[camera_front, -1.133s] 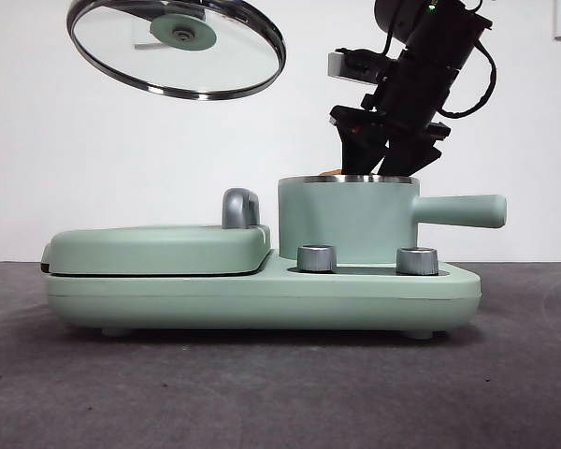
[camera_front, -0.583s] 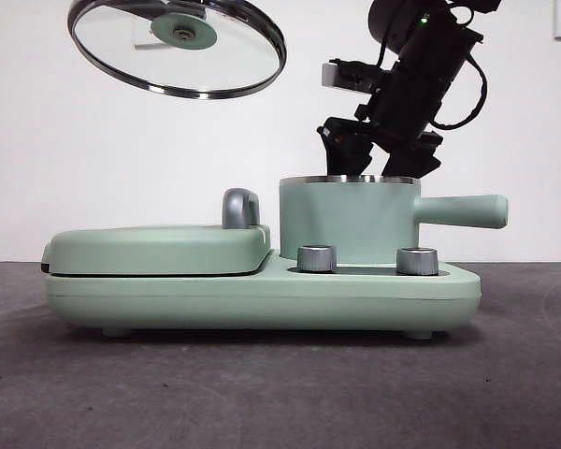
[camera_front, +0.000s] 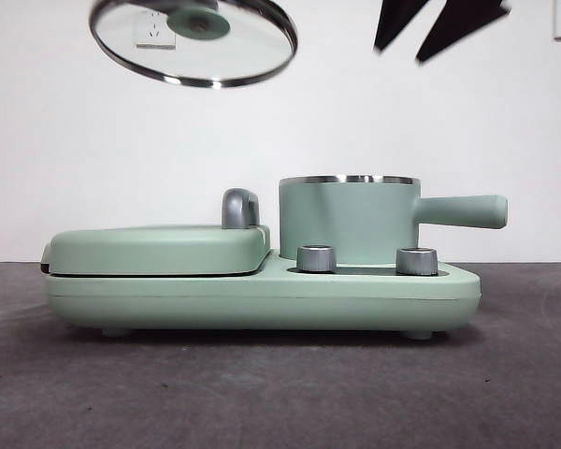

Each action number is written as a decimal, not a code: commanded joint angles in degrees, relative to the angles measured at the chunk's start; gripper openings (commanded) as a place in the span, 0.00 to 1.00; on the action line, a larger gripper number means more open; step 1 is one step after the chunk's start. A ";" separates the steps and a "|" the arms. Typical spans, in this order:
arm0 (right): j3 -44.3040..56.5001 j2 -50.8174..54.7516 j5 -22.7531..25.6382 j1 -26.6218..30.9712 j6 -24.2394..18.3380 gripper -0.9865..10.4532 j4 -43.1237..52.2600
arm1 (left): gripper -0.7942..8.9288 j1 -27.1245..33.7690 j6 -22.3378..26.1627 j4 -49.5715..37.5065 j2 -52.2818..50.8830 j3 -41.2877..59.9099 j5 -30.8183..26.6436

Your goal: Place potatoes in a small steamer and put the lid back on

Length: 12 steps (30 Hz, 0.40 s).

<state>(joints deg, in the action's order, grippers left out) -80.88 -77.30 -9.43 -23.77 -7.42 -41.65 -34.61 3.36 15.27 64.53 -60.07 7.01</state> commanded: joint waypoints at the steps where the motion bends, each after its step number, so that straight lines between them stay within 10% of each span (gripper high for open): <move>1: 3.65 5.70 -0.17 -0.90 2.03 0.34 0.02 | 0.09 -0.28 -0.42 -4.35 3.04 -0.81 0.02; 12: 20.09 32.46 1.84 -1.22 6.60 0.34 -4.13 | 0.09 -1.16 -1.49 -18.91 18.97 -4.50 0.07</move>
<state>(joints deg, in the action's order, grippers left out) -60.49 -45.41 -7.84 -24.67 -2.31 -45.93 -35.18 2.31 -0.91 83.05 -62.11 6.98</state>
